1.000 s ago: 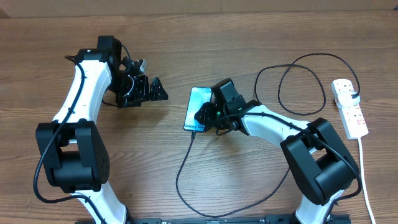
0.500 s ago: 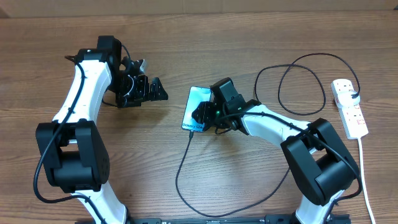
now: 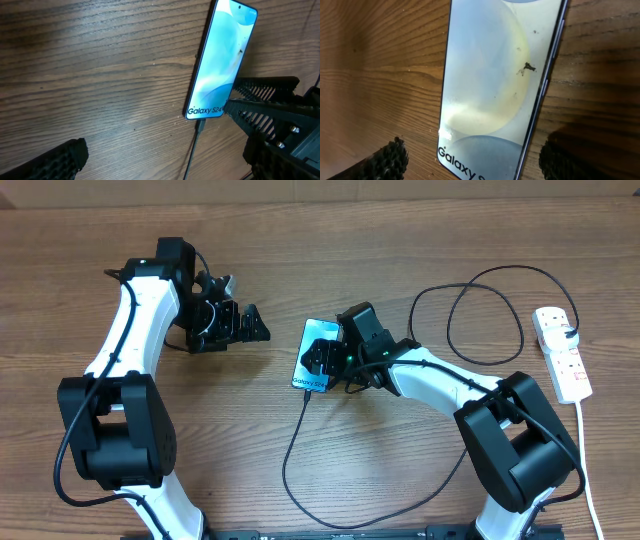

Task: Plug charger to phone and switch on socket
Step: 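Lay the phone flat on the table and open the right gripper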

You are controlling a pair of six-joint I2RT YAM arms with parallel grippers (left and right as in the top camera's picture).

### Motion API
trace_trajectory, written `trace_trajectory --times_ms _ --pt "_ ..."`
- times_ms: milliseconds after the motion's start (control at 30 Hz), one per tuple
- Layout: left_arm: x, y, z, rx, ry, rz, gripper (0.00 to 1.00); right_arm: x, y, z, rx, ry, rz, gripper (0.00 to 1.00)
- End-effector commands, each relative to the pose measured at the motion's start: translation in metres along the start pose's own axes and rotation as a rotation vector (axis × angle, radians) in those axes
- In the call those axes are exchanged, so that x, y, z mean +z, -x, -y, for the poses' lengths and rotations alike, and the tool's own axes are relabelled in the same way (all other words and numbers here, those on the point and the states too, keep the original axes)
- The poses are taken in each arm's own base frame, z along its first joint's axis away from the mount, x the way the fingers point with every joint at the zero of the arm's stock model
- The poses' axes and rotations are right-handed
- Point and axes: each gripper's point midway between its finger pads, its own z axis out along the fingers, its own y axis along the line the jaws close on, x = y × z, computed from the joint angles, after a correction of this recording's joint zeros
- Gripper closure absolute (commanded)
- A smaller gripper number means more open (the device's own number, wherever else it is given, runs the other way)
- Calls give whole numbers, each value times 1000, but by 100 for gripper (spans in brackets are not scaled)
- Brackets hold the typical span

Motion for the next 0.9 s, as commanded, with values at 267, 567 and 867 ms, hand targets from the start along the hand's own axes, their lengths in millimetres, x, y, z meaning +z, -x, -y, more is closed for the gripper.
trace_trajectory --times_ms 267,567,867 --pt "-7 2 4 11 6 23 0 0 -6 39 49 -166 20 14" --pt "-7 2 4 11 6 23 0 -15 -1 49 79 -244 67 8" --pt "-7 2 4 11 6 23 0 -20 0 61 151 -305 97 0"
